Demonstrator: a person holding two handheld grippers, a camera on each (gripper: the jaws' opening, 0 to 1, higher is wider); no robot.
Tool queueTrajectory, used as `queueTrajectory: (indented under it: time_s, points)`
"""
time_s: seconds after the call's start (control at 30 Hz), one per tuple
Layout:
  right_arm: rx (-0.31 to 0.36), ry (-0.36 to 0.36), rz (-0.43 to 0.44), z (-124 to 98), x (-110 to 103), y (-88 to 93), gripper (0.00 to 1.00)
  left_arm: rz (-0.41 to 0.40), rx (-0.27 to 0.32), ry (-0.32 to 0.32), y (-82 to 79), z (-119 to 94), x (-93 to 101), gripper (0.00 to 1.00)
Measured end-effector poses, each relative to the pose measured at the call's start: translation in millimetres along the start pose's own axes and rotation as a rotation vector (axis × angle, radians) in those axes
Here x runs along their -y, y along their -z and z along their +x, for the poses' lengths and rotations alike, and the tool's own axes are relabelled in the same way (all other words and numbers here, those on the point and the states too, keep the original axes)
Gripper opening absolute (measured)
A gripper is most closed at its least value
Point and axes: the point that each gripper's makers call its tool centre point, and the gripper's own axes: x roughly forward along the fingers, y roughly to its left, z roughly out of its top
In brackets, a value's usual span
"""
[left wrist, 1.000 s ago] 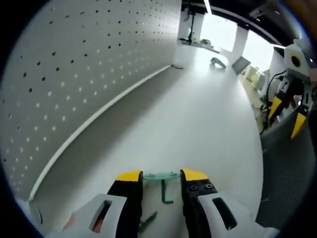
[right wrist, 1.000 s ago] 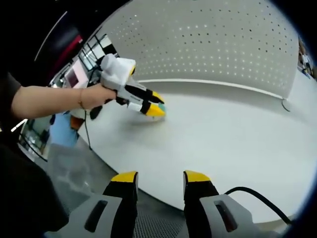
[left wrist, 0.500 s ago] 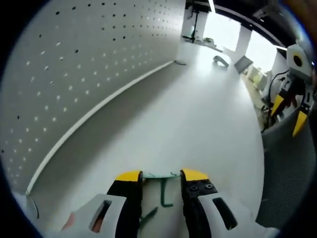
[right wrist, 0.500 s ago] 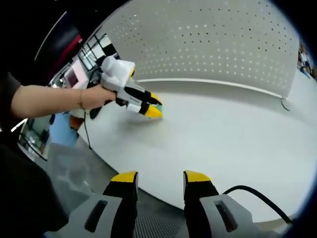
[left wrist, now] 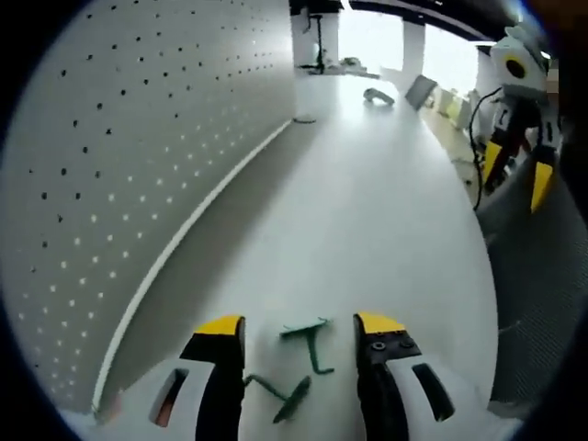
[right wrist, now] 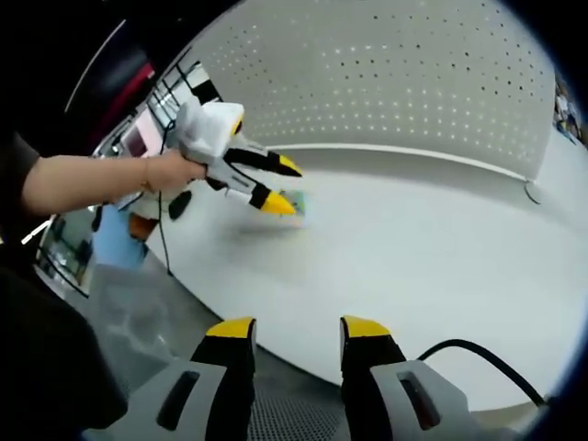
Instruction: Insert the hook assembly into the mounting plate slot until the hook locks in place.
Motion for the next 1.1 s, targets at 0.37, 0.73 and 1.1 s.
queueTrajectory:
  time_s: [0.37, 0.73, 1.1]
  points:
    - [-0.007, 0.009, -0.002, 0.2, 4.3, 0.8, 0.35, 0.115, -0.023, 0.022, -3.4, 7.9, 4.7, 0.43]
    - [-0.016, -0.002, 0.008, 5.2, 2.1, 3.8, 0.34, 0.218, -0.114, 0.114, 8.6, 15.6, 15.4, 0.3]
    - [-0.016, -0.01, 0.015, 6.6, 1.0, 5.0, 0.33, 0.156, -0.174, 0.13, 13.6, 17.6, 12.5, 0.05]
